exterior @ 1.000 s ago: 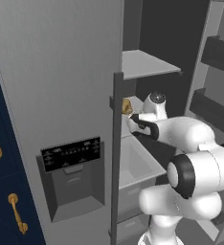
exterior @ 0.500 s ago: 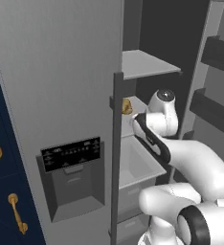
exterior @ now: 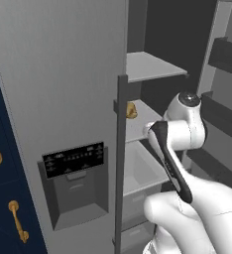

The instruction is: Take the strawberry from the fridge and place it on top of the pancake, located on the dining counter.

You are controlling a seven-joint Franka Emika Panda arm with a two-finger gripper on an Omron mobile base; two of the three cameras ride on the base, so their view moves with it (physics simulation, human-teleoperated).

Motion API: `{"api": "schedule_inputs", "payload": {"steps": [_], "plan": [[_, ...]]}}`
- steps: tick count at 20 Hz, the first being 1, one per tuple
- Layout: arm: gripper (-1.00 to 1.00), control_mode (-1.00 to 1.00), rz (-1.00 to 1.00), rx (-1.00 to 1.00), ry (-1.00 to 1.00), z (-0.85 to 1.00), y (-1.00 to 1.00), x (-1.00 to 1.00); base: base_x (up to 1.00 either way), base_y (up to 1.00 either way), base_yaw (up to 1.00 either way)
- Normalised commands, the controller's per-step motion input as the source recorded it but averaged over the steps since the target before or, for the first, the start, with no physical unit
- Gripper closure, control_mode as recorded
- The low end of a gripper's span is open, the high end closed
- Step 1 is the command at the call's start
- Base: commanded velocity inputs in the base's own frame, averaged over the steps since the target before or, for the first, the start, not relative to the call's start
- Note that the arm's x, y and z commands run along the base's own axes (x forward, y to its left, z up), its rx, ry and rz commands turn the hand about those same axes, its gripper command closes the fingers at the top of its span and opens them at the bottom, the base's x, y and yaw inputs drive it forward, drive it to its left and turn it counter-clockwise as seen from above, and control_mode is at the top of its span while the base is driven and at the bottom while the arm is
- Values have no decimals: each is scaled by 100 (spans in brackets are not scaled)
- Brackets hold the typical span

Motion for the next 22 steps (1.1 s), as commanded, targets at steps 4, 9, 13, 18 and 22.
{"api": "schedule_inputs", "payload": {"steps": [4,9,13,18,22], "plan": [[100,-100,0,0,0,36,0,-96,0,0,0],[100,-100,0,0,0,38,0,-90,0,0,0],[100,-100,0,0,0,23,1,-56,0,0,0],[100,-100,4,1,-1,0,1,-61,0,0,0],[100,-100,3,0,0,-2,6,-38,0,0,0]]}}
